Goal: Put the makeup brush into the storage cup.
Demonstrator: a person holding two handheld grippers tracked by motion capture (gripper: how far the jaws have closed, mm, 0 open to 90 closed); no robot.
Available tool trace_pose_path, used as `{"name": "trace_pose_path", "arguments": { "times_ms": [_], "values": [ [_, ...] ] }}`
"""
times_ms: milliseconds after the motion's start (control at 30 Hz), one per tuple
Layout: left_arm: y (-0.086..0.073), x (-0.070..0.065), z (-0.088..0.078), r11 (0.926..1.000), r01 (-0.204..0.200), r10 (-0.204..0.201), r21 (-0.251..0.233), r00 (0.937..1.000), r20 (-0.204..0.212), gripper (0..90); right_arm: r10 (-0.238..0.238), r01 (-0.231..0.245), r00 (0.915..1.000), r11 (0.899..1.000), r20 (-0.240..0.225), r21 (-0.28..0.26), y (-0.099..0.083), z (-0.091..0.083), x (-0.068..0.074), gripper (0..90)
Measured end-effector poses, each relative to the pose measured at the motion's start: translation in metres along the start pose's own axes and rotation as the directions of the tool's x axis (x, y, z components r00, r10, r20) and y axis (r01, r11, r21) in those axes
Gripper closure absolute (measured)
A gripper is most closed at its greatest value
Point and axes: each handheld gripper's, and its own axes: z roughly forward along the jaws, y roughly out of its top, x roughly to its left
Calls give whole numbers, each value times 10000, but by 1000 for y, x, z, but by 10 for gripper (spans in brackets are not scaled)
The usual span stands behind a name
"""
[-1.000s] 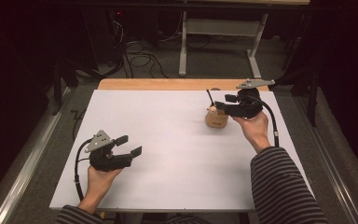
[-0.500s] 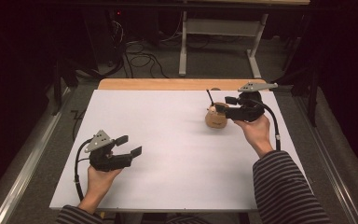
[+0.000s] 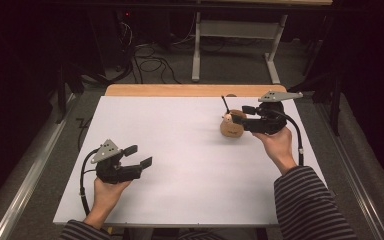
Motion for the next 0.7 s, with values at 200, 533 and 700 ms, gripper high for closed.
{"name": "trace_pose_path", "arguments": {
  "times_ms": [200, 533, 700],
  "values": [
    [0, 0, 0, 10000, -7, 7, 11, 10000, -6, 272, 34, -35, 10000, 10000, -56, -72, -5, -4, 1, 452],
    [0, 0, 0, 10000, -20, 20, 30, 10000, -18, 273, 41, -44, 9999, 9996, -105, -266, -11, -13, 2, 451],
    [0, 0, 1, 10000, -19, 19, 35, 10000, -21, 273, 57, -62, 9999, 9996, -160, -278, -16, -16, 3, 451]
  ]
}}
